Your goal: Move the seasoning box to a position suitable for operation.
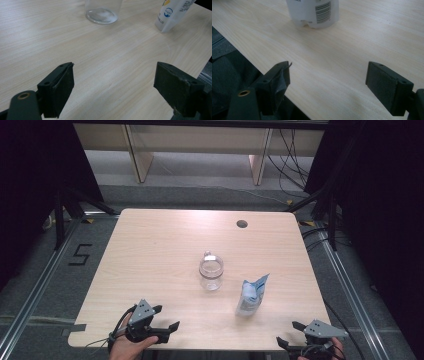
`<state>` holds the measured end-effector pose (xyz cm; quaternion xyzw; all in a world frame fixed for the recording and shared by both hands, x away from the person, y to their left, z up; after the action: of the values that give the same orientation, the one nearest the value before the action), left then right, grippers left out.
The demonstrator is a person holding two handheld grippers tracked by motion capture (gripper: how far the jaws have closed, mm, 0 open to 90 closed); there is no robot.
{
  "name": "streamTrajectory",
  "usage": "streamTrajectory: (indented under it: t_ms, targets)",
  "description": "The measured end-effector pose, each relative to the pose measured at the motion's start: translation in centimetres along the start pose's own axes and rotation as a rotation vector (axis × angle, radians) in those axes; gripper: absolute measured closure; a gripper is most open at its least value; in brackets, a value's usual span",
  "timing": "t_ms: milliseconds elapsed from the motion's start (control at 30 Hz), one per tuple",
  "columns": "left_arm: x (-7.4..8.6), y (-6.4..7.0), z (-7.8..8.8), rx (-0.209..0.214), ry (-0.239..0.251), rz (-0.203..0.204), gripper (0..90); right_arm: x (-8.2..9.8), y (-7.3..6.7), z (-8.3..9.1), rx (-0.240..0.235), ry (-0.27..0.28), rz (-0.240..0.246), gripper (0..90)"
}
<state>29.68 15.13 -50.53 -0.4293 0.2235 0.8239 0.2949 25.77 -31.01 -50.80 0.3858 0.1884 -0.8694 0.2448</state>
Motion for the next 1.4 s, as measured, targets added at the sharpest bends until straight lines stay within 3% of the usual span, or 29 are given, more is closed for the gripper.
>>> streamTrajectory:
  t_ms: [267, 400, 467, 567, 600, 633, 667, 767, 833, 867, 900, 1000, 1100, 1133, 1167, 1200, 1267, 1300, 1333, 1400]
  targets:
    - [-1.2, -0.7, -0.3, -0.012, 0.039, 0.014, 19.4, 0.0, 0.0, 0.1, -0.017, -0.002, -0.003, 20.2]
    - [-2.9, -1.5, -0.7, -0.012, 0.06, -0.006, 34.1, 0.0, 0.2, 0.1, 0.004, 0.007, 0.006, 19.8]
    - [-3.7, -1.8, -1.3, -0.012, 0.073, 0.003, 42.1, 0.0, 0.2, 0.1, -0.001, 0.011, 0.008, 19.8]
    - [-4.3, -2.1, -1.7, -0.013, 0.068, -0.017, 51.4, 0.0, 0.3, 0.1, 0.005, 0.016, 0.012, 19.8]
    - [-4.9, -2.2, -2.1, -0.013, 0.066, -0.023, 51.4, 0.1, 0.0, 0.1, -0.007, 0.002, -0.03, 19.8]
    - [-5.5, -2.4, -2.5, -0.015, 0.071, -0.024, 54.4, 0.1, 0.0, 0.1, -0.006, -0.001, -0.033, 19.8]
    - [-6.4, -2.6, -3.1, -0.007, 0.089, -0.016, 60.5, 0.1, 0.3, 0.1, -0.002, 0.007, -0.005, 19.8]
    - [-7.8, -2.9, -3.8, -0.011, 0.104, -0.012, 70.3, 0.1, 0.3, 0.1, 0.003, 0.01, 0.0, 19.8]
    - [-9.7, -3.1, -5.1, -0.028, 0.097, -0.043, 75.6, 0.1, 0.2, 0.1, 0.005, 0.003, -0.019, 19.8]
    - [-10.3, -3.2, -5.5, -0.032, 0.089, -0.065, 77.9, 0.1, 0.3, 0.0, 0.006, 0.009, 0.004, 19.8]
    - [-10.3, -3.2, -5.5, -0.032, 0.089, -0.065, 80.3, 0.1, 0.3, 0.0, 0.006, 0.009, 0.004, 19.8]
    - [-12.4, -3.3, -6.9, -0.045, 0.079, -0.093, 87.3, 0.0, 0.4, 0.0, 0.002, 0.01, 0.008, 19.8]
    - [-13.2, -3.3, -7.4, -0.035, 0.07, -0.1, 89.3, 0.1, 0.3, 0.1, 0.001, 0.004, -0.01, 19.8]
    - [-13.9, -3.4, -7.9, -0.033, 0.069, -0.121, 89.3, 0.1, 0.4, 0.0, 0.002, 0.007, 0.0, 19.7]
    - [-14.5, -3.4, -8.3, -0.033, 0.054, -0.128, 89.4, 0.1, 0.2, 0.0, 0.003, 0.004, -0.02, 19.7]
    - [-14.9, -3.4, -8.5, -0.031, 0.052, -0.133, 89.4, 0.1, 0.4, 0.0, 0.008, 0.012, 0.007, 19.7]
    - [-15.7, -3.7, -8.9, -0.027, 0.033, -0.152, 89.5, 0.0, 0.4, 0.0, 0.007, 0.01, 0.008, 19.7]
    - [-16.0, -3.6, -9.2, -0.03, 0.049, -0.132, 89.4, 0.0, 0.4, 0.0, 0.008, 0.012, 0.011, 19.8]
    - [-16.4, -3.9, -9.4, -0.026, 0.035, -0.154, 89.4, 0.0, 0.4, 0.0, 0.012, 0.013, 0.014, 19.8]
    - [-17.1, -4.0, -9.8, -0.032, 0.037, -0.145, 89.4, 0.0, 0.3, -0.1, -0.018, 0.003, -0.009, 19.8]
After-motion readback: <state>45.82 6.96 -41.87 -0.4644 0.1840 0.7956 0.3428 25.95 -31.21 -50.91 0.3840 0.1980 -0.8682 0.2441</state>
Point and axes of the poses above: each handheld gripper's, and its own axes: z roughly backward along the jaws, x roughly out of its underside, y roughly to its right, the point moved 2 cm from there along -z, roughly forward along the jaws, and after that the axes turned 4 degrees about -z, right-handed, at the moved point
